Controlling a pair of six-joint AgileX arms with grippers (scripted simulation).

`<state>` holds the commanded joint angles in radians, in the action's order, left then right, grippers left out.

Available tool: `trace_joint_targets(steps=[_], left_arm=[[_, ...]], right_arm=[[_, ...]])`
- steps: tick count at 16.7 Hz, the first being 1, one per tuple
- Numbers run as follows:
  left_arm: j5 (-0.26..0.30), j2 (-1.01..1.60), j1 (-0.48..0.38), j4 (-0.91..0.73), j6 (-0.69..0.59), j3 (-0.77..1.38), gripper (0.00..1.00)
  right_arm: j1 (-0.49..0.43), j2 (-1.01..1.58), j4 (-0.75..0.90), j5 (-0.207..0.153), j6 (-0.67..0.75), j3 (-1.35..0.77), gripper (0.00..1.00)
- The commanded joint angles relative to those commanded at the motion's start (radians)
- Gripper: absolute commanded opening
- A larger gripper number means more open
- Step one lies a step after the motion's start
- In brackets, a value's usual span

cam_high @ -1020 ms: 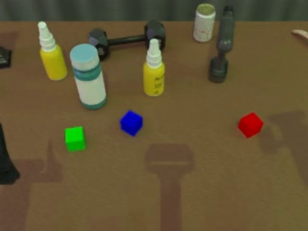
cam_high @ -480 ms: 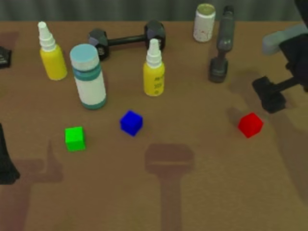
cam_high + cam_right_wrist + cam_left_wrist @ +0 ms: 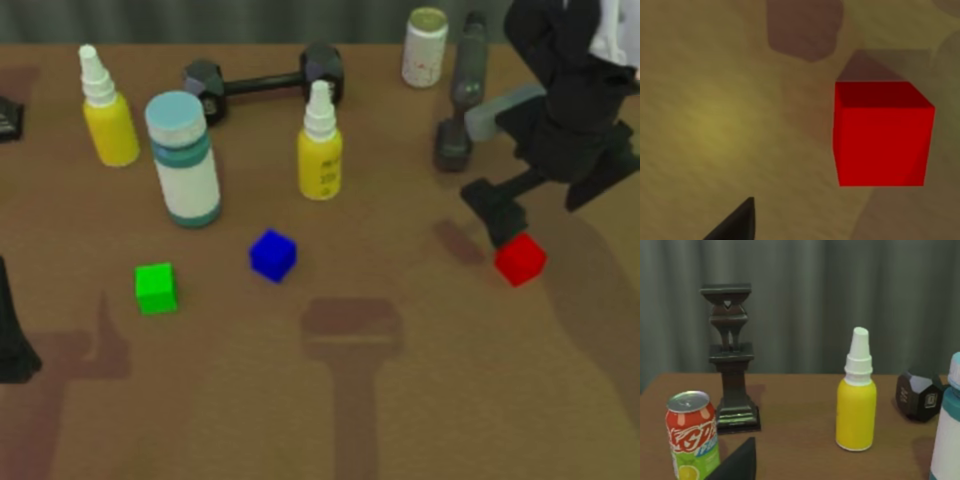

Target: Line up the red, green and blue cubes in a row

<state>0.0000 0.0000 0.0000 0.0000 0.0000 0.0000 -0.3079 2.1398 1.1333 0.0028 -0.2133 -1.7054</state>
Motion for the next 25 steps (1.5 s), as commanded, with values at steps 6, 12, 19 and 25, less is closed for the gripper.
trace_joint_targets(steps=[6, 12, 19, 25], left_arm=[[0.0, 0.0, 0.0, 0.0, 0.0, 0.0, 1.0], [0.0, 0.0, 0.0, 0.0, 0.0, 0.0, 1.0], [0.0, 0.0, 0.0, 0.0, 0.0, 0.0, 1.0], [0.0, 0.0, 0.0, 0.0, 0.0, 0.0, 1.0]], right_arm=[[0.003, 0.006, -0.001, 0.0, -0.001, -0.003, 1.0], [-0.001, 0.087, -0.213, 0.001, 0.001, 0.117, 1.0], [-0.003, 0.127, -0.295, 0.001, 0.002, 0.171, 1.0], [-0.003, 0.127, -0.295, 0.001, 0.002, 0.171, 0.55]])
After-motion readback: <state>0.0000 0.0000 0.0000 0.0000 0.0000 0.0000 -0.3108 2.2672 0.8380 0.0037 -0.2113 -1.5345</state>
